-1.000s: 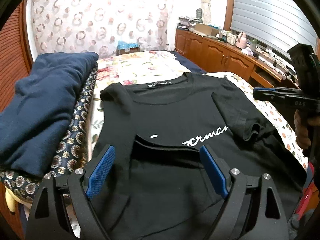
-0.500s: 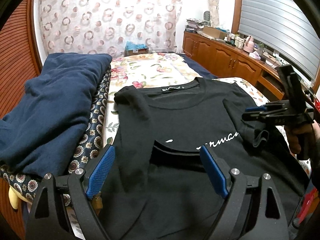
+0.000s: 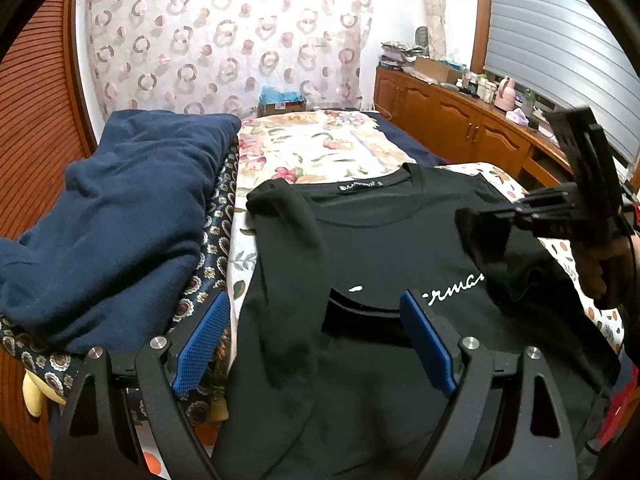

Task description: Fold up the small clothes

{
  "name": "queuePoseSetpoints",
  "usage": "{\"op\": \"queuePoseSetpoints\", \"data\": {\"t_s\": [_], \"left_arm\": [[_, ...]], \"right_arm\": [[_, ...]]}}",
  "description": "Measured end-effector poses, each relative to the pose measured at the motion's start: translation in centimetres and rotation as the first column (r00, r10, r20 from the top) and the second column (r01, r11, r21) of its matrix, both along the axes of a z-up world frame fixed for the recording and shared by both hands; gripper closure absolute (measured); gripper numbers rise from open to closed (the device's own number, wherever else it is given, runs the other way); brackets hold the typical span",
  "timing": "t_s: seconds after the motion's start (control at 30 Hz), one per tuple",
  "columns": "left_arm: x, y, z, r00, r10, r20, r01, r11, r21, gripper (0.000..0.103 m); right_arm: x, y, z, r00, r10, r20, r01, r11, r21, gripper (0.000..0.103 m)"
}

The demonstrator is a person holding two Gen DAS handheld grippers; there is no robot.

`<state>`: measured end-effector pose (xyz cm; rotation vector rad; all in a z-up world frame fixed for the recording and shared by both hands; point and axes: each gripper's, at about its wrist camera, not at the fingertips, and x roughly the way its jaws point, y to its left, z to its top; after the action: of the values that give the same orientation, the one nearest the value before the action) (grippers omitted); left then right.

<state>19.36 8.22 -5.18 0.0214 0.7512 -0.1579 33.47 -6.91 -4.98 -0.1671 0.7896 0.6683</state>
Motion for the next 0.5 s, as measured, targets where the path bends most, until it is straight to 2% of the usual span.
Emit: {"op": "queuePoseSetpoints", "data": {"t_s": [0.13,0.2,0.23,0.27,0.3,0.43,0.5], "left_arm": [[0.1,0.2,0.3,1.000,0.002,0.006,-0.002,1.000,0.007,0.016],[0.2,0.2,0.4,1.000,0.001,0.010,-0.001,1.000,0.007,0.016],[0.3,0.3,0.4,1.000,0.002,0.011,-0.002,1.000,0.007,0.016],[0.3,0.3,0.4,1.000,0.002,0.012,-0.002,1.000,0.007,0.016],[0.4,0.3,0.5,1.000,-0.002,0.012,0.002,1.000,0.005,0.016],[1.1,0.2,0.7,1.000,-0.025,0.009,0.025,1.000,0.004,0.019],[1.8,0.1,0.8,0.999,-0.042,-0.002,0.042,0.999,0.011,0.027]], "right_arm": [[1.4,2.4,0.6,0.999,0.041,-0.002,-0.041,0.998,0.052,0.100],[2.2,3.0,0.6,0.998,0.060,-0.010,-0.059,0.992,0.110,0.097],[2.6,3.4,0.6,0.998,0.058,-0.009,-0.056,0.991,0.120,0.091],[3.2,3.7,0.3,0.999,0.044,-0.010,-0.043,0.993,0.110,0.072],[3.5,3.9,0.1,1.000,0.025,-0.011,-0.024,0.995,0.097,0.062],[3.4,2.8,0.1,1.000,-0.022,0.014,0.021,0.995,0.100,0.051],[2.8,1.6,-0.3,0.997,-0.073,0.039,0.069,0.994,0.079,0.050]]}}
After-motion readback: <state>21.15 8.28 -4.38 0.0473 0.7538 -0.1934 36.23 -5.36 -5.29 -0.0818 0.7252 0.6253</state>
